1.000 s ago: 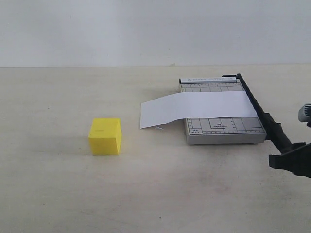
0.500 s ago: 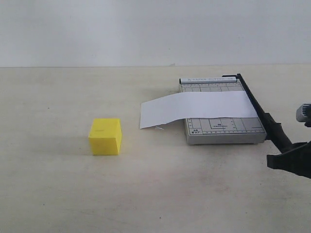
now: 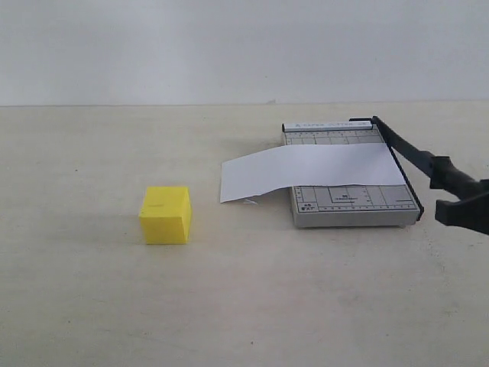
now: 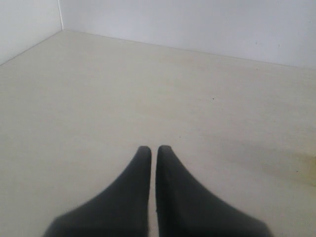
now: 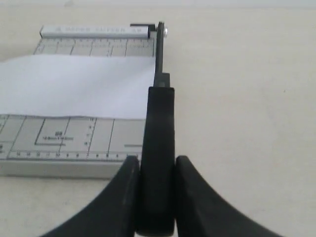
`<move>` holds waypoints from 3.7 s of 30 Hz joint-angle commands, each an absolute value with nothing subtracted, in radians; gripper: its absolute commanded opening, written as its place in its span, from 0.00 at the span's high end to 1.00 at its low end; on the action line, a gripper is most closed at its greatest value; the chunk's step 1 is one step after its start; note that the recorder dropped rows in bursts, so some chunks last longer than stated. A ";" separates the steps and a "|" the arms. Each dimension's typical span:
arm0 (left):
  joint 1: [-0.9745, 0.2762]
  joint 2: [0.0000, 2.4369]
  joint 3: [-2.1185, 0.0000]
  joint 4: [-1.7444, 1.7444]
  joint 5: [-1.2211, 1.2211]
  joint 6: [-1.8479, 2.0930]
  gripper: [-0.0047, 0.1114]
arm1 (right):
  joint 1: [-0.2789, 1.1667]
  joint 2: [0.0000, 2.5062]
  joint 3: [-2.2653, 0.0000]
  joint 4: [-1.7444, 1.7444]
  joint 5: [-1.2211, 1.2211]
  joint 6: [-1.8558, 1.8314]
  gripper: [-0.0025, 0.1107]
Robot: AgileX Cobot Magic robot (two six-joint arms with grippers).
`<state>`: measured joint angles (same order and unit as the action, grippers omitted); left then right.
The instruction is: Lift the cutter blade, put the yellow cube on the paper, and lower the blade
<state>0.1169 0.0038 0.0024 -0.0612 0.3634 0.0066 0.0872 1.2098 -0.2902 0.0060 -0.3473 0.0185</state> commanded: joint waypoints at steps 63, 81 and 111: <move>0.119 0.000 0.000 -0.507 0.171 -0.136 0.92 | 0.091 0.223 -0.288 0.006 0.531 -0.028 0.98; 0.119 0.419 -0.565 -0.480 0.394 0.364 0.92 | 0.091 0.502 -0.288 -0.007 0.503 -0.032 0.98; -0.765 2.207 -1.588 -1.373 0.294 1.202 0.92 | 0.091 0.828 -0.290 0.176 0.334 0.000 0.98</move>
